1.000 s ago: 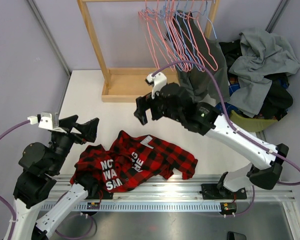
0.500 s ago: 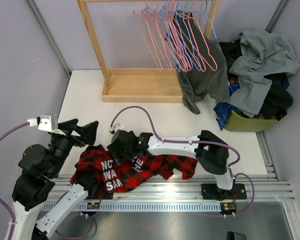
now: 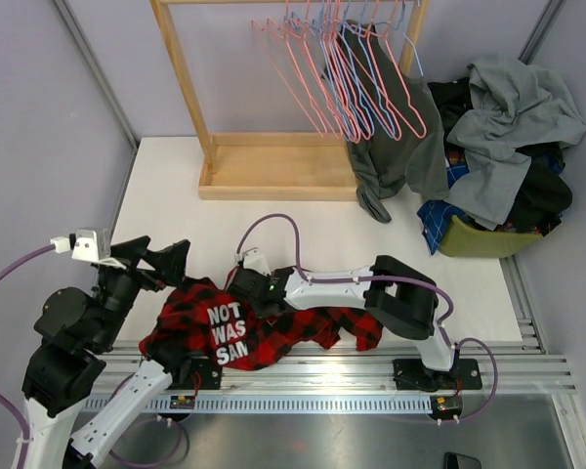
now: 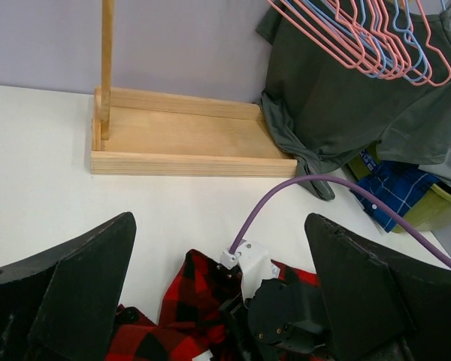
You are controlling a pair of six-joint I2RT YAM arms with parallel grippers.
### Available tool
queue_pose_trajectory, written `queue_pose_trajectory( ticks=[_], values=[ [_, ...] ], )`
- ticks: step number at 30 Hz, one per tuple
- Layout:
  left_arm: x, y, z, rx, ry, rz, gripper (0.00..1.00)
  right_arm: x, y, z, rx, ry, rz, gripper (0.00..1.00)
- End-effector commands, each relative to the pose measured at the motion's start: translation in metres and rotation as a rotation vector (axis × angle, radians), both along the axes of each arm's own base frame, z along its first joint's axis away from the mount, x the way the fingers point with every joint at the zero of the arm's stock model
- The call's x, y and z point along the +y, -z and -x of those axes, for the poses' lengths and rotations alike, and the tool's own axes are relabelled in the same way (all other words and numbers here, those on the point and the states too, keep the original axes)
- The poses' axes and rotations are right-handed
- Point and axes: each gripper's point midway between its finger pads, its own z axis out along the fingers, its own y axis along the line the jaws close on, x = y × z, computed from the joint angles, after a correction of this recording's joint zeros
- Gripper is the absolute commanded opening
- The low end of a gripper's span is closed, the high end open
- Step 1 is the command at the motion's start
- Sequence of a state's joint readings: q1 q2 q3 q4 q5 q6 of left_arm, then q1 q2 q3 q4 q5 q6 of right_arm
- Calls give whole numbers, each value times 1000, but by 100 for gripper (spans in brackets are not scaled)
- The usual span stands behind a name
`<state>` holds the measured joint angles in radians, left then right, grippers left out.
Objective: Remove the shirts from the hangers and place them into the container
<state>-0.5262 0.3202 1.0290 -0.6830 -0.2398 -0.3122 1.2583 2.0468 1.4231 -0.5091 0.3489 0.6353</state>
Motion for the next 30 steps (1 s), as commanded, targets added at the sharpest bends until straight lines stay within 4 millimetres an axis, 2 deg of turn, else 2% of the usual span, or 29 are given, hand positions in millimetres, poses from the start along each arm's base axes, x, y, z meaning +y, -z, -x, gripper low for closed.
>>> queue_pose_trajectory(
  ticks=[1,2,6,7,8,9,10,11,12,13,15,16,17,18,19,20,21,22,23,24,25,27,29,30],
  values=[
    [1,-5,-2,-23,-12,22,99,-43,42,3,15,73,149,14],
    [1,-4,-2,-20,-10,22,99,-46,43,0,1,85,162,0],
    [-5,-1,-2,-14,14,22,99,-58,34,-14,-5,120,152,0],
    [-7,1,-3,-10,27,16,99,-54,15,-29,-19,136,79,0],
    [-10,2,-4,-4,37,10,99,-65,14,-31,4,151,60,0],
    [-14,6,-4,8,57,3,99,-64,2,-40,-3,170,-2,0],
    [-16,10,-6,23,60,-1,99,-73,-26,-62,-21,213,-81,0],
    [-18,12,-7,33,68,-4,99,-80,-33,-65,-5,210,-113,0],
    [-22,15,-7,45,82,-6,99,-85,-48,-73,-28,219,-148,0],
    [-23,18,-8,53,86,-2,99,-91,-82,-83,-82,213,-206,0],
    [-31,21,-8,59,120,5,99,-113,-114,-101,-163,243,-215,0],
    [-33,24,-9,67,127,8,99,-124,-145,-106,-220,265,-255,0],
    [-35,25,-9,71,135,10,99,-139,-165,-117,-279,316,-257,0],
    [-36,26,-9,75,141,11,99,-152,-178,-121,-312,347,-256,0],
    [-36,26,-10,75,140,13,99,-171,-195,-119,-335,385,-254,0],
    [-36,26,-10,74,140,13,99,-188,-208,-124,-375,445,-246,0],
    [-37,26,-11,74,140,13,99,-212,-210,-126,-376,515,-221,0],
    [-37,26,-11,74,141,10,99,-230,-225,-124,-407,561,-240,0],
    [-38,25,-11,72,144,7,99,-250,-230,-124,-444,616,-218,0],
    [-38,25,-11,71,147,6,99,-271,-233,-122,-458,682,-199,0],
    [-39,25,-12,75,149,3,99,-288,-248,-115,-498,727,-220,0],
    [-40,24,-12,74,155,0,99,-325,-262,-106,-574,842,-191,0],
    [-43,25,-13,83,167,-3,99,-357,-291,-93,-675,935,-222,0],
    [-45,25,-14,81,172,-1,99,-369,-298,-86,-702,969,-222,0]
  ],
)
